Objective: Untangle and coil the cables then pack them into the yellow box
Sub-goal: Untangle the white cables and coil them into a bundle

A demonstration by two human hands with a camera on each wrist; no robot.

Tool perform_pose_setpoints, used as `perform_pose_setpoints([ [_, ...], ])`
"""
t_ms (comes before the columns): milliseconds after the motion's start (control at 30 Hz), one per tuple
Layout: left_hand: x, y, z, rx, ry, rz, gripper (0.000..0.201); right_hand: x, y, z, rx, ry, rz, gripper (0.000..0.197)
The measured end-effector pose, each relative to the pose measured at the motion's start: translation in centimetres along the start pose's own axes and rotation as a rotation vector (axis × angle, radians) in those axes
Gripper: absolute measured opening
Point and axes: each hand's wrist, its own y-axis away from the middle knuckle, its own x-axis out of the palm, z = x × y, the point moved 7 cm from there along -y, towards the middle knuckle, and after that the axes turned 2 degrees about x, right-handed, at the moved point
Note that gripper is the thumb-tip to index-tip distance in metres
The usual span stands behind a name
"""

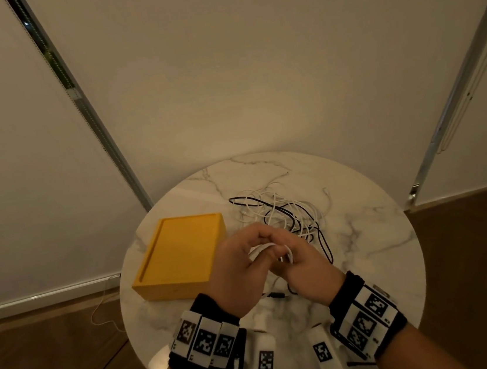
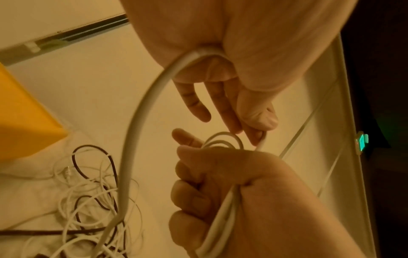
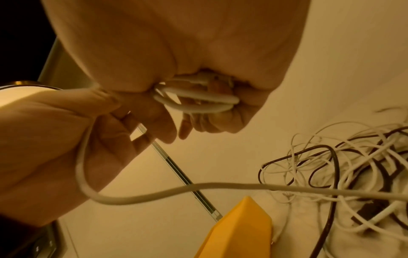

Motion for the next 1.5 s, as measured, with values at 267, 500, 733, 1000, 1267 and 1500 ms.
perform_pose_setpoints([
  [267,-0.4,-1.1,-1.6,0.123,-0.136,-0.059,0.019,0.4,-0.2,1.5,-0.048,-0.244,0.03,0.078],
  [500,-1.8,-1.3,-2.5,0.329,-0.28,-0.075,0.011,-0.1,0.3,2.5,-0.01,-0.421,-0.035,0.045],
  [733,-1.3,-1.7,-1.7,0.298,-0.393,-0.068,0.01,0.9,1.0,3.8,0.088,-0.471,-0.015,0.045],
  [1000,1.6,-0.6,1.2,0.062,-0.262,0.045,0.031,0.4,1.3,2.3,0.258,-0.519,-0.122,0.026],
  [1267,1.4,-0.3,2.2,-0.136,-0.769,0.182,0.048,0.8,1.4,2.6,0.279,-0.545,-0.062,0.033],
  [1500,2.3,0.1,4.6,-0.243,-0.275,0.182,0.052,0.6,0.7,0.8,0.317,-0.73,-0.172,0.024],
])
